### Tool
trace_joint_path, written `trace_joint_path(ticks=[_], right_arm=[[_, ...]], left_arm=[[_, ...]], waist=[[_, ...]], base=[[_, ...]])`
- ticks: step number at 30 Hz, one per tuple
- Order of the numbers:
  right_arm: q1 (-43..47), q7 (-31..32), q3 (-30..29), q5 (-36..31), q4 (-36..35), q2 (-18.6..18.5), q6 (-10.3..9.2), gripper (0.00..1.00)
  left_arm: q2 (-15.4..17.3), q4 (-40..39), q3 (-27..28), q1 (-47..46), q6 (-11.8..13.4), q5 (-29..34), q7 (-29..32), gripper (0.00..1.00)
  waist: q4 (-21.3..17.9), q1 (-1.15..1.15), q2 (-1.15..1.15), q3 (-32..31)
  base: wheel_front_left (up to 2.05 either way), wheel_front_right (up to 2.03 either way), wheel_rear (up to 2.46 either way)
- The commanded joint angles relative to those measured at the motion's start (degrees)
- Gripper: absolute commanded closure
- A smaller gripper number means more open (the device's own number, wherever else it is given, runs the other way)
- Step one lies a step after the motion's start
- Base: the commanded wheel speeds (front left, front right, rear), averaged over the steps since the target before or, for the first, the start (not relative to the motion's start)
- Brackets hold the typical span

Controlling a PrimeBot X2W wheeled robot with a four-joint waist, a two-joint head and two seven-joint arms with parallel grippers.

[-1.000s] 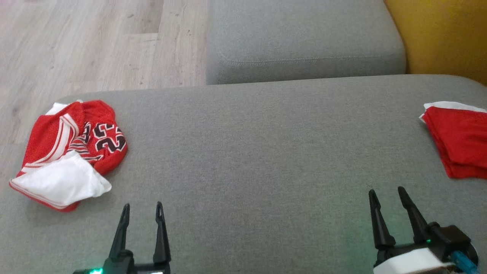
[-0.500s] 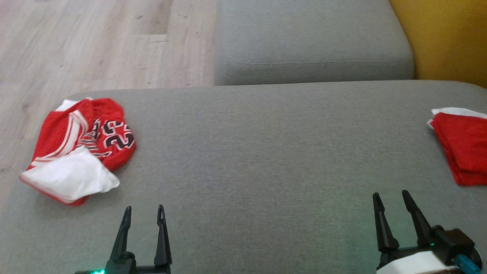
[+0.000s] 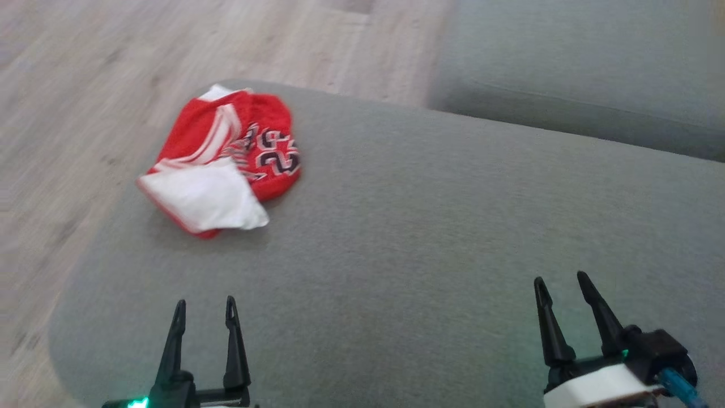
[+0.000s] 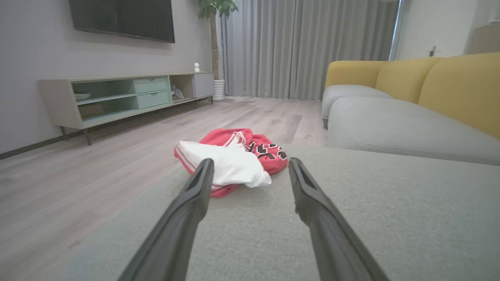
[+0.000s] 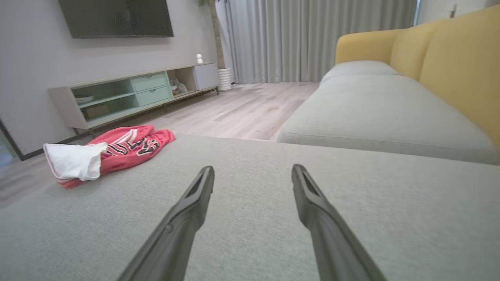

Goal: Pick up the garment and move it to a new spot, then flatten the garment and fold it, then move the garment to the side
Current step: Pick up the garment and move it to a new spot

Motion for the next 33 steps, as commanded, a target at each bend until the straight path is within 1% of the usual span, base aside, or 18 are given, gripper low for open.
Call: trace_joint_path(ticks=[1, 6, 10, 12, 14, 16, 18, 20, 23, 25, 28, 29, 33], right_arm=[[-2.8, -0.6, 1.3, -0.4, -1.8, -0.7, 0.37, 0.0], [-2.8, -0.6, 1.4, -0.4, -1.6, -0.9, 0.37, 0.0], [-3.0, -0.6, 1.7, -0.3, -1.5, -1.5, 0.37, 0.0], [-3.3, -0.6, 1.5, -0.3, -1.8, -2.0, 0.37, 0.0], [-4.3, -0.6, 0.3, -0.1, -2.6, -2.7, 0.37, 0.0], [-5.8, -0.6, -0.9, 0.0, -3.4, -4.3, 0.37, 0.0], [-7.2, -0.6, -2.1, -0.1, -4.1, -6.5, 0.37, 0.0], [-8.4, -0.6, -2.6, -0.4, -4.7, -9.3, 0.37, 0.0], [-10.1, -0.6, -3.1, -0.9, -5.7, -13.9, 0.37, 0.0], [-11.2, -0.6, -3.5, -1.0, -6.6, -16.8, 0.37, 0.0], [-12.7, -0.6, -4.2, -0.9, -8.2, -20.6, 0.37, 0.0], [-12.7, -0.6, -4.2, -0.9, -8.2, -20.6, 0.37, 0.0], [-14.9, -0.6, -4.2, -0.4, -10.2, -24.1, 0.37, 0.0]], left_arm=[[-0.1, -2.2, 1.9, -1.6, 0.3, -0.2, -0.3, 0.0], [-0.1, -2.7, 2.5, -1.4, 0.4, -0.1, -0.3, 0.0], [-0.1, -3.5, 3.2, -2.2, 0.4, 0.0, -0.3, 0.0], [-0.1, -4.4, 4.1, -3.5, 0.4, 0.5, -0.3, 0.0], [-0.1, -6.0, 5.6, -6.3, 0.6, 0.9, -0.3, 0.0], [-0.1, -7.5, 7.3, -10.8, 0.4, 1.1, -0.3, 0.0], [0.1, -8.1, 8.6, -16.3, -0.6, 1.4, -0.3, 0.0], [0.9, -6.7, 9.3, -22.6, -2.5, 1.5, -0.3, 0.0], [2.8, 0.8, 9.0, -33.3, -5.9, 1.4, -0.3, 0.0], [4.1, 8.2, 8.2, -41.4, -7.8, 1.8, 0.1, 0.0], [6.3, 19.7, 7.4, -53.7, -9.6, 2.7, 4.7, 0.0], [6.3, 19.7, 7.4, -53.7, -9.6, 2.7, 4.7, 0.0], [8.5, 34.7, 7.3, -66.0, -12.2, 2.0, 14.2, 0.0]], waist=[[3.4, 0.0, 0.0, 1.5], [5.3, 0.0, 0.0, 1.9], [5.5, 0.0, 0.0, 3.1], [5.3, 0.0, 0.0, 4.6], [5.0, 0.0, 0.0, 7.7], [4.8, 0.0, 0.0, 11.2], [4.8, 0.0, 0.0, 14.9], [4.9, 0.0, 0.0, 18.6], [5.0, 0.0, 0.0, 23.5], [4.9, 0.0, 0.0, 26.5], [4.3, 0.0, 0.0, 30.4], [4.3, 0.0, 0.0, 30.4], [2.6, 0.0, 0.0, 34.8]], base=[[0.0, 0.0, 0.0], [0.0, 0.0, 0.0], [0.0, 0.0, 0.0], [0.0, 0.0, 0.0], [0.0, 0.0, 0.0], [0.0, 0.0, 0.0], [0.0, 0.0, 0.0], [0.0, 0.0, 0.0], [0.0, 0.0, 0.0], [0.0, 0.0, 0.0], [0.0, 0.0, 0.0], [0.0, 0.0, 0.0], [0.0, 0.0, 0.0]])
